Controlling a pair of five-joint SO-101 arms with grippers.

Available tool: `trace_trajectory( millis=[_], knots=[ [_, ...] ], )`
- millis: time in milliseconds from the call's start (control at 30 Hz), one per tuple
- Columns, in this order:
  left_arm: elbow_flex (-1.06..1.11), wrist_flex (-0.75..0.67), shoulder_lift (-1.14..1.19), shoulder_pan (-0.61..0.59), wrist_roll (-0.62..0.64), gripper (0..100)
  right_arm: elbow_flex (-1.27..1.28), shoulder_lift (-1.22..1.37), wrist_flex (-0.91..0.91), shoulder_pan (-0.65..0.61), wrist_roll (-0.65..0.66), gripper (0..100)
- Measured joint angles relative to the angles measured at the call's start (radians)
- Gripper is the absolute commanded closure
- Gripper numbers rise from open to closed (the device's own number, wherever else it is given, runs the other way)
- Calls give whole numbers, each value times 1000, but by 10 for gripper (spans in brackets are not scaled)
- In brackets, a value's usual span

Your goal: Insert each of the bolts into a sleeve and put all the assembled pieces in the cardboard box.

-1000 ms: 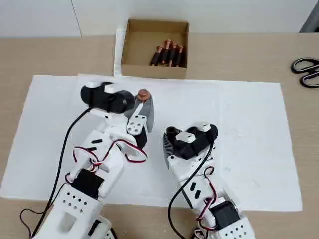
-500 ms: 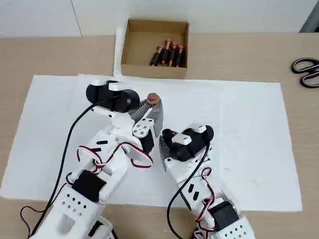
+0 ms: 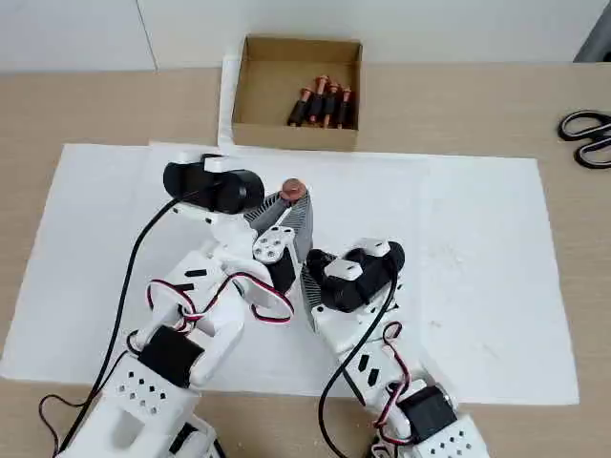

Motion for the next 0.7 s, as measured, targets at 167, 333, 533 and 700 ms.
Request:
trace_trajectory(
  millis=[167, 333, 533, 700],
  knots=[
    [0, 0, 0, 32, 0, 994, 0, 0, 0, -9, 0, 995],
    [0, 2, 0, 32, 0, 994, 0, 0, 0, -11, 0, 995],
    [35, 6, 0, 32, -2, 994, 0, 0, 0, -12, 0, 995],
    [41, 6, -2, 31, 0, 994, 0, 0, 2, -12, 0, 995]
  ],
)
